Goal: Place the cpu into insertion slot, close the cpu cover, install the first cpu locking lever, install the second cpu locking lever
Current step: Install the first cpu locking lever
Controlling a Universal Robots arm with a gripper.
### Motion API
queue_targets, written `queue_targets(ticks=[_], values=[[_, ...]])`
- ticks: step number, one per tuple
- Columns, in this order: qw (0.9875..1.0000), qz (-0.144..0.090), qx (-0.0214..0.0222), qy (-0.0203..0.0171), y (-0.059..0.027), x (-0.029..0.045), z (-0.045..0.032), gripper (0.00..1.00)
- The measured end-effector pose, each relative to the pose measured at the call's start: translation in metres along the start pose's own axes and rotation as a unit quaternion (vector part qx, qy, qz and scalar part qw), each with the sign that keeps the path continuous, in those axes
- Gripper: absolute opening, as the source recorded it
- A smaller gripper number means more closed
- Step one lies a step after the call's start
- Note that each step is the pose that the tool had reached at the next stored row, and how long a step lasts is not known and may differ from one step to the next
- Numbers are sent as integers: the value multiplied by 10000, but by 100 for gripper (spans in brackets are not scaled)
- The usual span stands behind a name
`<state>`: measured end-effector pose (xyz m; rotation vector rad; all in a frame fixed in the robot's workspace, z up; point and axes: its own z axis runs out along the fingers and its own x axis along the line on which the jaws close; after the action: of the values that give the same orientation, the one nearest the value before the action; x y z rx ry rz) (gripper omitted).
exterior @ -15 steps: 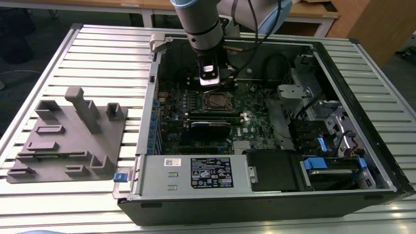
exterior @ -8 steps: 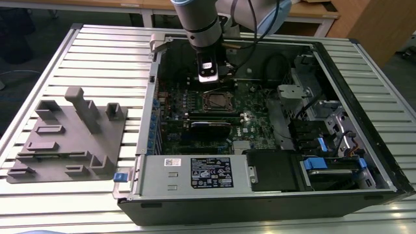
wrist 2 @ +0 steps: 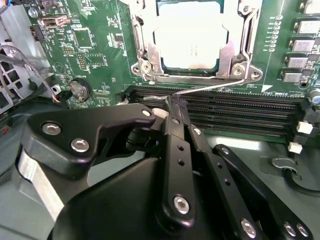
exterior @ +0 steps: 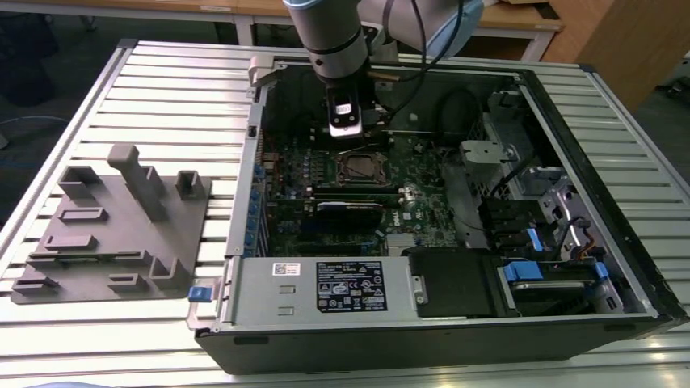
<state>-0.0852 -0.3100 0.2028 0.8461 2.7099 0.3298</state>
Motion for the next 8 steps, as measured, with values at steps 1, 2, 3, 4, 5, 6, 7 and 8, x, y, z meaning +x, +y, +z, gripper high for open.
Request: queue_targets(ticks=[1, 2, 3, 4, 5, 6, 7, 8], values=[[10000, 0, -1, -1, -1, 0, 4, 11], [10000, -1, -1, -3, -2, 1, 7, 11], [10000, -2, -3, -6, -4, 3, 10, 11], [10000, -3, -6, -10, -7, 6, 14, 11], [10000, -4, -8, -13, -11, 9, 19, 11], [10000, -6, -11, -16, -14, 13, 22, 11], [10000, -10, -14, -19, -17, 16, 26, 11], [10000, -16, -19, -21, -19, 18, 30, 11]])
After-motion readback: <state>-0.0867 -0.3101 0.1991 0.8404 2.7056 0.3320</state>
